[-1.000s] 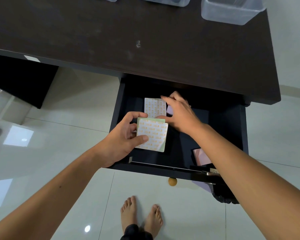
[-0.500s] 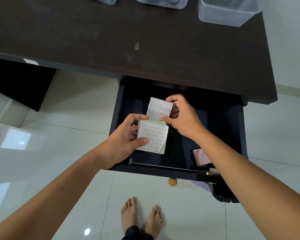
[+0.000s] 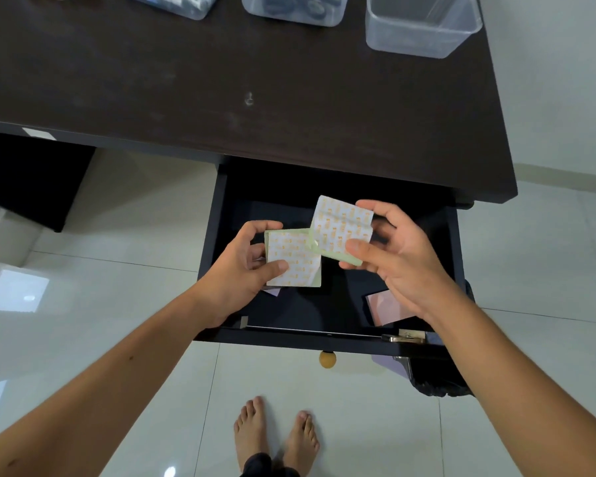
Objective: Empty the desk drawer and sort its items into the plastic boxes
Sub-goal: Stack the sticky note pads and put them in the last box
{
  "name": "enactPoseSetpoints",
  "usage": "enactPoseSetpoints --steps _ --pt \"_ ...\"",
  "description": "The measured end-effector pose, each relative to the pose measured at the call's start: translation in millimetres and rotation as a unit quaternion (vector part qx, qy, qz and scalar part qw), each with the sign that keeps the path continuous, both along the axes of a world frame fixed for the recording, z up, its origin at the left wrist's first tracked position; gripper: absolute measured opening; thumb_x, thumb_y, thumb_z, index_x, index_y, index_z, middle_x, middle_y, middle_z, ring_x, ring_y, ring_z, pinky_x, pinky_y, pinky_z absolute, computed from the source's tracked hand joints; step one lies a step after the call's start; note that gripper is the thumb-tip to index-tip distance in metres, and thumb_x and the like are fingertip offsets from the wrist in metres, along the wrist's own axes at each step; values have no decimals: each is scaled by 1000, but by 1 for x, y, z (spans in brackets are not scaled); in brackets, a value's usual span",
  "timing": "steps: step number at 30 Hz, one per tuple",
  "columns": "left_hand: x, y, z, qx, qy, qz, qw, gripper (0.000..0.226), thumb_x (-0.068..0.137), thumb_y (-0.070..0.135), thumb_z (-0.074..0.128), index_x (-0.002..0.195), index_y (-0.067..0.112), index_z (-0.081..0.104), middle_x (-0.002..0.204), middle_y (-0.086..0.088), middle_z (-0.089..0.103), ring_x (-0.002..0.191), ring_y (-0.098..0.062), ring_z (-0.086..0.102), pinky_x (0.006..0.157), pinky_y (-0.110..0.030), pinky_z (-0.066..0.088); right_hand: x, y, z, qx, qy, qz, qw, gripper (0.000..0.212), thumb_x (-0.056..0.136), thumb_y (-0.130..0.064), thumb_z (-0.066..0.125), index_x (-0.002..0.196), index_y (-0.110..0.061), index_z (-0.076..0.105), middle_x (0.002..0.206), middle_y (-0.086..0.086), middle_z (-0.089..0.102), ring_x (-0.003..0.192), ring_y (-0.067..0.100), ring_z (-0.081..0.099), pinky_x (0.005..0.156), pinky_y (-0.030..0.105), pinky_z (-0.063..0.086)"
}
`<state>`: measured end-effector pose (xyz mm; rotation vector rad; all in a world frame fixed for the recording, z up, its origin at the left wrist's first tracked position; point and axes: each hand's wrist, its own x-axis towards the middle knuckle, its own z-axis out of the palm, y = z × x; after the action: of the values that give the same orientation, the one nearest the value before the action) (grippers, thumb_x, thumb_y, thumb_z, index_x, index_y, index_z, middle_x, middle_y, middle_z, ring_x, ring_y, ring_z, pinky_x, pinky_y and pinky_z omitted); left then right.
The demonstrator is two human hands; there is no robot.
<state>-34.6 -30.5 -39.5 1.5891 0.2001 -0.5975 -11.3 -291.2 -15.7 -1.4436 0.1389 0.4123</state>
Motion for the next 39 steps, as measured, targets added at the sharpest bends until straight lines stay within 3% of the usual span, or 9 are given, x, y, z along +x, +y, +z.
enactPoseSetpoints --steps 9,15,19,22,25,29,32,37,39 --pt "4 -14 4 -96 9 11 995 58 91 28 67 145 29 47 129 -10 71 116 -28 74 89 -47 64 -15 17 -19 -192 -73 68 976 64 89 -10 82 143 -34 58 122 -4 62 103 19 73 69 38 66" --pt "5 -14 0 -64 0 8 998 65 91 7 74 145 28 45 126 -5 72 112 -27 75 74 -33 65 -18 26 -29 -227 -102 102 963 74 86 -17 85 148 -41 52 123 -5 57 100 18 69 77 37 66" --pt "6 -11 -3 -53 7 21 998 63 93 3 73 143 30 46 125 -6 72 110 -29 75 71 -31 64 -8 15 -28 -204 -81 67 973 50 93 -26 78 140 -35 63 107 -3 67 93 26 68 81 43 64" --pt "8 -8 -8 -46 12 37 998 61 94 -1 71 142 29 46 125 -8 72 114 -27 73 77 -35 65 11 1 -36 -304 -98 1 948 33 96 -29 73 128 -32 70 101 -5 68 88 19 68 85 41 63" --pt "10 -6 -12 -28 9 48 998 59 95 1 71 141 29 48 122 -5 75 115 -23 73 89 -33 63 31 -8 -54 -424 -125 -13 897 39 97 -32 73 135 -31 67 106 2 62 87 15 63 86 30 59" --pt "11 -7 -15 -16 6 40 999 58 97 0 69 141 30 47 120 -4 75 115 -21 72 94 -34 62 44 -10 -70 -463 -123 16 878 52 95 -40 74 145 -32 61 109 3 54 95 17 56 87 31 52" --pt "10 -7 -15 -11 2 26 1000 58 98 -1 67 142 30 47 122 -5 74 117 -21 71 97 -35 61 44 -8 -71 -488 -132 25 862 50 91 -37 80 138 -26 66 107 2 54 97 18 55 86 34 53" --pt "9 -8 -16 -4 -2 15 1000 56 99 0 65 143 30 45 123 -5 73 117 -21 71 96 -34 61 39 -6 -65 -437 -92 -2 895 40 85 -21 86 118 -21 62 107 -5 62 87 8 59 69 15 44" --pt "9 -8 -17 0 -4 16 1000 56 100 1 64 142 31 45 124 -4 73 117 -20 71 98 -36 61 36 -6 -61 -402 -71 -5 913 35 88 -14 82 115 -21 60 104 -4 67 88 8 65 72 18 53"
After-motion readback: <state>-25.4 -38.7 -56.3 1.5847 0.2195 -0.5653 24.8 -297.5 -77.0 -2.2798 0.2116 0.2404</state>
